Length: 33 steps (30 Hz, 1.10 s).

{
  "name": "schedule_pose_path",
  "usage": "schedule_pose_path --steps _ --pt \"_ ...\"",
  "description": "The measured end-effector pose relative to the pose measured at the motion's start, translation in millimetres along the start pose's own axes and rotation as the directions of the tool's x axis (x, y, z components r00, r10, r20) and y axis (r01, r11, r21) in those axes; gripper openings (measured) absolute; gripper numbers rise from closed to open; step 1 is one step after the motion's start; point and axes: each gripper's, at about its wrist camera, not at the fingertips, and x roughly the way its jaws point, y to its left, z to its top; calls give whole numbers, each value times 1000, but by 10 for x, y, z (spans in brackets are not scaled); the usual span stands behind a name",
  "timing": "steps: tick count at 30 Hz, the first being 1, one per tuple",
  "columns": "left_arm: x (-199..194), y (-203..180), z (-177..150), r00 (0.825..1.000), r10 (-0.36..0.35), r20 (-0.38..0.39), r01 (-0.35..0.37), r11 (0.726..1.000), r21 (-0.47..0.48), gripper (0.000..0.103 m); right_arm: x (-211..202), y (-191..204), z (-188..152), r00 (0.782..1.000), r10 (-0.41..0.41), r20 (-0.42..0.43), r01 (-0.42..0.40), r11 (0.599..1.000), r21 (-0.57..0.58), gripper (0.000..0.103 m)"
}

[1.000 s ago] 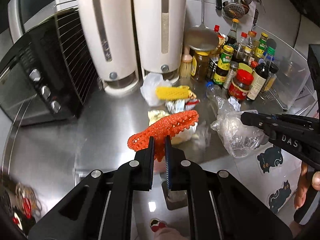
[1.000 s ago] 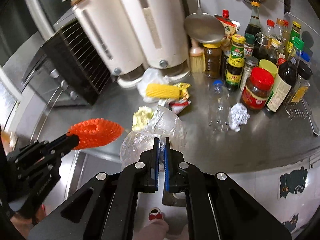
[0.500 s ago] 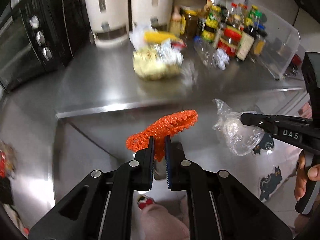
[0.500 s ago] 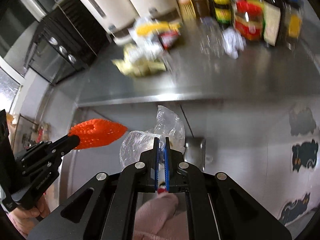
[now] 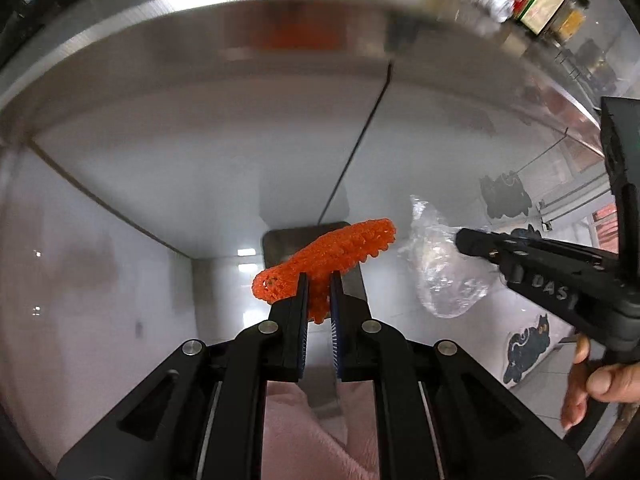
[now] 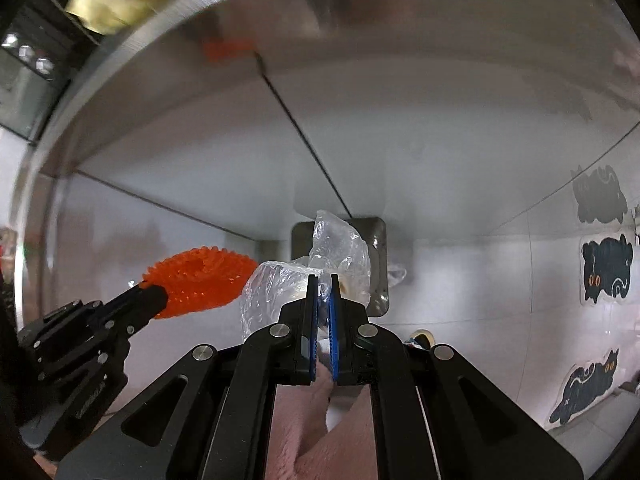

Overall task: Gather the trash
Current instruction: 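Carry the orange net and plastic bag over the floor bin and open both grippers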

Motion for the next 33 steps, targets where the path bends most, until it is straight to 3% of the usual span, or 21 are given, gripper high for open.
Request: schedule_pose_path --steps 10,20,24,25,26,28,30,33 --pt "842 78 90 996 0 -88 0 1000 1 9 847 -185 178 995 16 -97 -7 996 93 8" --pt "1220 155 88 984 -47 -174 40 998 -40 14 989 -130 212 990 30 -140 -15 994 108 10" --pt "1200 171 103 984 -49 -174 42 998 -45 29 948 -103 259 990 31 -139 -15 994 110 11" --pt "1187 155 91 984 -47 -171 40 998 -46 32 934 -108 267 990 30 -137 -15 994 109 16" --pt "1174 157 93 984 -46 -169 38 998 -46 33 904 -104 276 991 29 -133 -14 994 109 32" --pt "1120 159 100 986 -43 -164 35 998 -46 39 913 -123 310 993 28 -117 -16 995 103 50" --pt "1043 166 109 988 -37 -147 30 999 -44 44 880 -98 324 995 21 -102 -11 996 89 50" --pt "912 199 121 991 -26 -131 20 999 -44 54 744 -82 341 996 10 -84 -4 997 76 64"
